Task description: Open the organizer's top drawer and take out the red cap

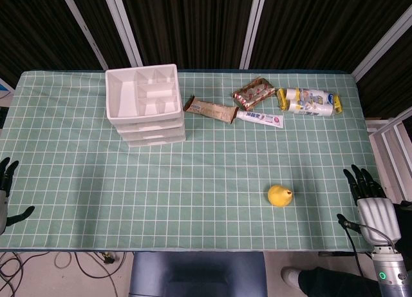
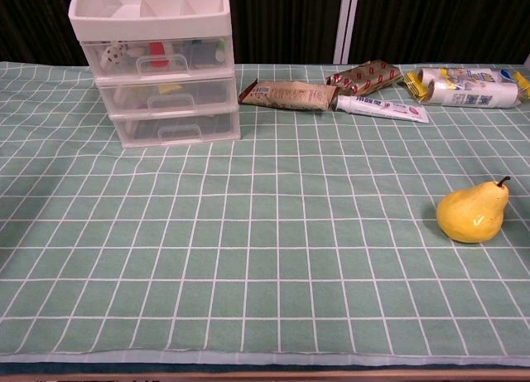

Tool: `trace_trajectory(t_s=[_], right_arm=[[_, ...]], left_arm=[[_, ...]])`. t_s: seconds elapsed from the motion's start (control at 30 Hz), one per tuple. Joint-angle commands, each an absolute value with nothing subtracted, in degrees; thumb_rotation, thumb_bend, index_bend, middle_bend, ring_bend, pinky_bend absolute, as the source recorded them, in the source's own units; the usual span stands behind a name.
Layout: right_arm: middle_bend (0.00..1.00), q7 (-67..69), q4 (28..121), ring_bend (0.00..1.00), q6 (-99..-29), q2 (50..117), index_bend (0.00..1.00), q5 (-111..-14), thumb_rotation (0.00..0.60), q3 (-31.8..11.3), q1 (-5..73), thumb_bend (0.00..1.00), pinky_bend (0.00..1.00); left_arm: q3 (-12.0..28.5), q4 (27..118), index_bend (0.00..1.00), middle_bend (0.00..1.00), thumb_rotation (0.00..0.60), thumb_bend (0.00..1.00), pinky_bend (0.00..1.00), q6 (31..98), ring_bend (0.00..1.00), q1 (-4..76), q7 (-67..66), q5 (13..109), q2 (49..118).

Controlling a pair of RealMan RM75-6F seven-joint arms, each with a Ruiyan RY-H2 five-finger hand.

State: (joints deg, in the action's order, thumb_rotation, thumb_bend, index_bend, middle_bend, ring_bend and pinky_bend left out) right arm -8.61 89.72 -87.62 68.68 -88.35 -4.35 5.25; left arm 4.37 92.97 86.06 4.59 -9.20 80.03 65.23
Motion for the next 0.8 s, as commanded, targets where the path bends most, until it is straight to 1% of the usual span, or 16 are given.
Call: trace_trajectory(t_s=[0.03, 0.53, 0.7, 0.73, 0.77, 0.8], right_arm=[[0.0, -8.6, 89.7, 0.0, -87.6, 68.7, 0.0, -88.3, 0.6, -4.4, 5.2, 0.06, 0.23], [0.0, -8.7, 89.9, 0.0, -87.8, 68.6, 0.0, -88.0, 0.6, -4.5, 5.1, 0.06, 0.23], [0.0, -8.7, 90.1, 0.0, -88.1, 68.5, 0.0, -88.1, 0.6, -4.4, 4.9, 0.06, 0.23], [0.0, -8.6, 90.2, 0.0, -88.1, 68.5, 0.0, -88.1, 0.6, -4.4, 4.9, 0.06, 0.23], [0.0, -8.5, 90.2, 0.0, -88.0, 68.4, 0.0, -88.1, 0.6, -4.4, 4.9, 0.06, 0.23], [0.0, -8.4, 90.2, 0.0, -87.9, 68.4, 0.0, -88.0, 0.6, -4.5, 4.9, 0.06, 0.23]], left_arm=[[4.4, 92.9, 0.0, 0.0, 0.6, 0.05, 0.0, 86.0, 0.0, 4.6, -9.2, 80.0, 65.2], [4.5, 93.2, 0.0, 0.0, 0.6, 0.05, 0.0, 85.3, 0.0, 4.7, -8.8, 79.7, 65.1], [4.3, 93.5, 0.0, 0.0, 0.6, 0.07, 0.0, 85.2, 0.0, 4.7, -8.4, 80.0, 65.0], [4.2, 93.7, 0.0, 0.0, 0.6, 0.08, 0.02, 85.0, 0.0, 4.7, -8.4, 80.1, 64.8], [4.2, 94.0, 0.0, 0.03, 0.6, 0.12, 0.09, 85.0, 0.03, 4.8, -8.4, 80.3, 64.7], [4.3, 94.2, 0.0, 0.11, 0.6, 0.17, 0.22, 85.0, 0.13, 5.1, -8.4, 80.7, 64.6]])
